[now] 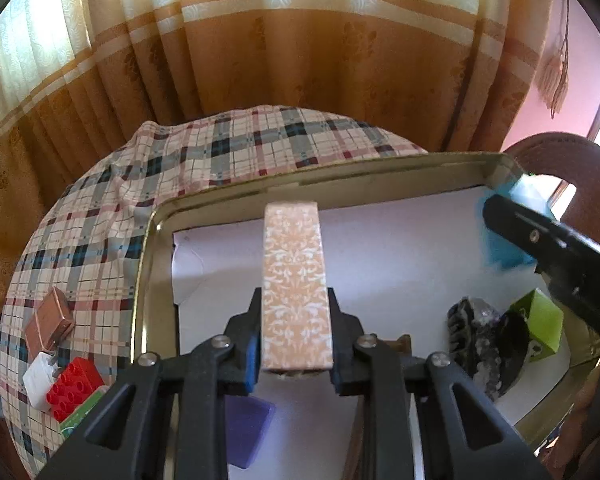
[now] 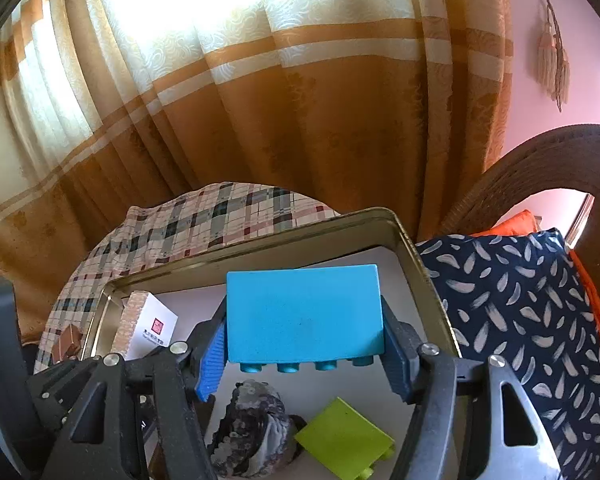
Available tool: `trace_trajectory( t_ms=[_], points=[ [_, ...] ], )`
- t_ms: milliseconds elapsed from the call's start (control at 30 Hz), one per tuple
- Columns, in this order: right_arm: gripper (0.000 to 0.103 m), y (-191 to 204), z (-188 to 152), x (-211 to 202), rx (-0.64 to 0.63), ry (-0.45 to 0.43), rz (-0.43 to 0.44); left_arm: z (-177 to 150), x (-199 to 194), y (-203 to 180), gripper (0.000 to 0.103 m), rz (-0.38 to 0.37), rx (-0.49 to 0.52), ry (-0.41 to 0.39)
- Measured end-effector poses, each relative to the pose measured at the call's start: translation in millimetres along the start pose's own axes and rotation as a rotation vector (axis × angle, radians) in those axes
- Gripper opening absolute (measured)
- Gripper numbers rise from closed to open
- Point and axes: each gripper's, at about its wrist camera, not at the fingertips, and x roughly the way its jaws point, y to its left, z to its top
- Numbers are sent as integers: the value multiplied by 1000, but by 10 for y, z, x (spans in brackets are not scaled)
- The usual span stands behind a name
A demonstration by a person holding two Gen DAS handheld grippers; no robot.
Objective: Organize rigid objects
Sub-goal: 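Open both tools to release the box and blue block in the tray, then withdraw both open tools from the tray back over the table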
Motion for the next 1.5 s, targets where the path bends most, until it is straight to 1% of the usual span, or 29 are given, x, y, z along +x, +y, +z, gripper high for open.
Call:
trace_trajectory(
  t_ms=[33, 67, 100, 133, 167, 267, 367, 500, 567, 667, 733, 800, 900, 1000, 1233, 1367, 1500],
  points=[
    [76, -11, -2, -11, 10, -5, -11, 2, -27, 8, 49, 2, -7, -4],
    [78, -24, -3, -29, 20, -13, -16, 4, -61, 23, 78, 9, -17, -14],
    [78, -57, -20, -92, 44, -43, -2, 0, -129, 48, 96, 20, -34, -40],
    [78, -85, -30, -140, 58, -63, 15, -8, -197, 68, 99, 20, -45, -72],
    [80, -114, -66, -226, 80, -102, 40, -15, -255, 82, 99, 15, -49, -100],
    [82, -111, -173, -400, 97, -185, 42, -53, -423, 104, 99, 21, -40, -157],
    [83, -56, -269, -534, 106, -242, 56, -148, -578, 157, 100, 40, -37, -221],
    [83, 43, -427, -708, 126, -316, 49, -285, -680, 298, 101, 79, -45, -276],
    [84, 105, -514, -762, 133, -347, 46, -369, -715, 380, 101, 111, -50, -290],
    [84, 224, -635, -828, 121, -380, 27, -473, -736, 526, 101, 166, -69, -286],
    [84, 299, -710, -868, 108, -402, 18, -542, -757, 634, 101, 176, -92, -289],
    [84, 371, -780, -904, 98, -415, 19, -599, -793, 747, 101, 182, -116, -300],
    [84, 462, -846, -887, 94, -394, 48, -700, -866, 915, 101, 195, -149, -325],
    [84, 555, -914, -879, 81, -390, 54, -780, -915, 1038, 101, 212, -167, -342],
    [84, 818, -1120, -889, 23, -414, 64, -978, -998, 1261, 101, 248, -174, -379],
    [84, 935, -1188, -926, 10, -435, 71, -1055, -994, 1390, 101, 251, -194, -374],
    [84, 1017, -1216, -913, -9, -425, 65, -1103, -979, 1466, 101, 251, -207, -366]
  ],
)
